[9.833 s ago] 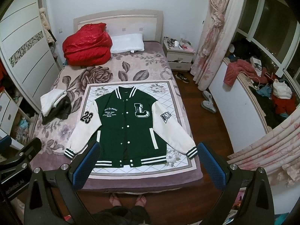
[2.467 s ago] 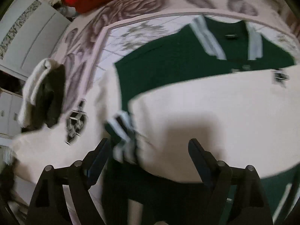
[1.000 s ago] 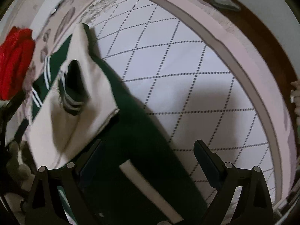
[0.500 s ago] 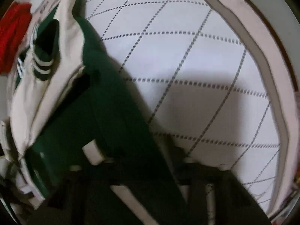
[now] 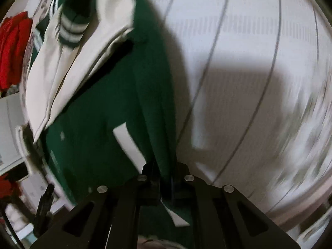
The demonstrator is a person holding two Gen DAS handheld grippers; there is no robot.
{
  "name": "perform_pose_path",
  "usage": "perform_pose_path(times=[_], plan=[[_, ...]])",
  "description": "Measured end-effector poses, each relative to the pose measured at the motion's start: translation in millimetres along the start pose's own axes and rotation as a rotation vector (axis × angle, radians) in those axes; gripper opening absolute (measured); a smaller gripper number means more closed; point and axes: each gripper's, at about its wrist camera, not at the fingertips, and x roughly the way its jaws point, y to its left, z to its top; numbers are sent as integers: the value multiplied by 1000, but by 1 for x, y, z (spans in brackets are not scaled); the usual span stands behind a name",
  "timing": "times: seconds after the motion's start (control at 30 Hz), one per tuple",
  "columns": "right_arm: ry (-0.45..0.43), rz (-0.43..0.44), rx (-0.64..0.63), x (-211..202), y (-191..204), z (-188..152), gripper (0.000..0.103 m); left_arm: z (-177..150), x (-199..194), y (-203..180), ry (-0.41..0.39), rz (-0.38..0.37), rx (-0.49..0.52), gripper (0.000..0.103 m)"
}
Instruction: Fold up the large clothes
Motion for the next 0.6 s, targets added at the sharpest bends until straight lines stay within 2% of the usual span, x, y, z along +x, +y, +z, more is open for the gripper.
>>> perform_pose_path(times=[0.13,0.2,0.23,0.27,0.3,0.33,0.37,0.4,0.47,0.5,0.57,0.6], plan=[[107,80,10,31,15,-62,6,-12,-5,1,-24,7,66,100],[180,11,-30,51,12,-88,7,-22,0,-13,-18,22,118,100],[211,-63,-54,56,11,-93,17,-27,3,-20,-11,32,137,100],[241,-113,-58,57,6,-97,37,-32,7,-29,-4,45,158,100],[253,-106,-18,49,-4,-100,45,-39,13,-40,9,55,179,100],[236,-98,8,39,-9,-100,49,-44,18,-49,16,62,192,100],[208,-94,18,29,-13,-98,50,-48,24,-56,21,78,205,100],[165,-87,8,16,-12,-95,51,-50,28,-61,25,93,212,100],[70,-77,-49,-5,-6,-83,61,-57,40,-73,33,132,229,100],[19,-60,-97,-11,5,-74,62,-59,47,-75,36,154,233,100],[-24,-50,-173,-7,29,-54,62,-61,59,-77,42,182,225,101],[-41,-79,-194,1,41,-46,60,-60,61,-75,40,189,210,103]])
